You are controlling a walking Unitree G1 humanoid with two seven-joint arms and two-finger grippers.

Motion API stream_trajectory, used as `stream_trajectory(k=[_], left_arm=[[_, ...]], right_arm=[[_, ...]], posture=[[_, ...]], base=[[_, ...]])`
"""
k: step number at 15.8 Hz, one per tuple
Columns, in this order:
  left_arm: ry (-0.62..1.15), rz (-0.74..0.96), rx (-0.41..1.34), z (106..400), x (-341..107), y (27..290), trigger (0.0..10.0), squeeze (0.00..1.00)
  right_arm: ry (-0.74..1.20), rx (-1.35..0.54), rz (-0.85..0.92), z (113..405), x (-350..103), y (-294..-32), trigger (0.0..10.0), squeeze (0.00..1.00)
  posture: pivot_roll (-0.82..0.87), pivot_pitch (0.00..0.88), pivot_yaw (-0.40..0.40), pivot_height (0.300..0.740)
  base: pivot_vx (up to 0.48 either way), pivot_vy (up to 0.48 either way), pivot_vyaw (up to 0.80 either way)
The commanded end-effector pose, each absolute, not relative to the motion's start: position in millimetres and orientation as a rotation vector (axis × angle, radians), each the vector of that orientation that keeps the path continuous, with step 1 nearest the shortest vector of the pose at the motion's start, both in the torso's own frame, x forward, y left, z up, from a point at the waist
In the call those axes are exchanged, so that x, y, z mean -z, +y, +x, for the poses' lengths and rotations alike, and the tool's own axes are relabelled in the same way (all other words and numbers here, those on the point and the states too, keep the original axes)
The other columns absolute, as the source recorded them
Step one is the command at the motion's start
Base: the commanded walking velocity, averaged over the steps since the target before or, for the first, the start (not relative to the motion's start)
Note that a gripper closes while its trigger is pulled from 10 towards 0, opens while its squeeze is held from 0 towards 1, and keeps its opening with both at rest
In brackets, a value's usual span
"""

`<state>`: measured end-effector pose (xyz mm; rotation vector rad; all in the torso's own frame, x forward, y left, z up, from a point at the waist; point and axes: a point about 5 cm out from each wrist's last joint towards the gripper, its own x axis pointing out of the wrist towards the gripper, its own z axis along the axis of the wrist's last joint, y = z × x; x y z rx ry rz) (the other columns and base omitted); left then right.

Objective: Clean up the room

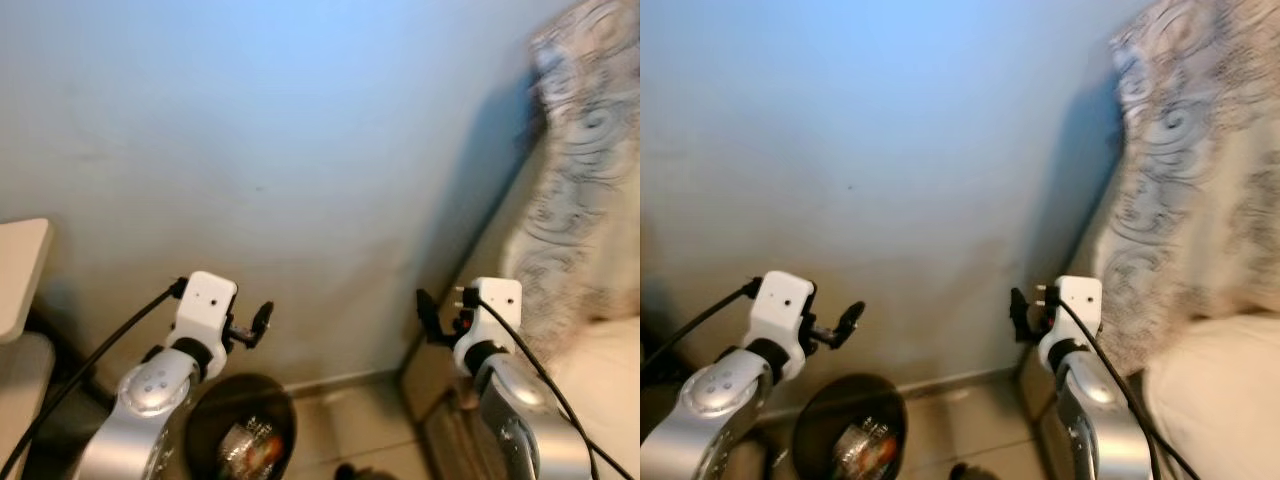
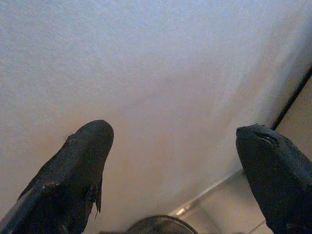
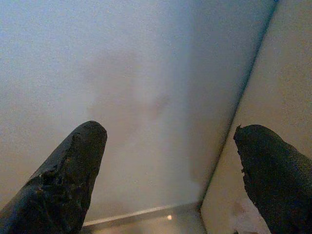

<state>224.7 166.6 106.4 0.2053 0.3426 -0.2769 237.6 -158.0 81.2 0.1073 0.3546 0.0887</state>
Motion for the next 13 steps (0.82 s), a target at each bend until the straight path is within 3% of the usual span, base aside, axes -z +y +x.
stream_trajectory(k=[1, 8, 13], left_arm=[[0.322, 0.212, 0.278, 227, -110, 165, 10.0, 0.0], [0.331, 0.233, 0.288, 224, -107, 166, 10.0, 0.0], [0.312, 0.219, 0.278, 230, -112, 173, 10.0, 0.0]], right_arm=[[0.338, -0.121, 0.092, 237, -88, -162, 10.0, 1.0], [0.351, -0.222, 0.0, 226, -86, -180, 10.0, 1.0], [0.343, -0.142, 0.129, 230, -84, -166, 10.0, 1.0]], posture=[[-0.07, 0.0, 0.014, 0.74], [-0.08, 0.0, 0.025, 0.74], [-0.07, 0.0, 0.022, 0.74]], base=[[0.0, 0.0, -0.79], [0.0, 0.0, -0.79], [0.0, 0.0, -0.79]])
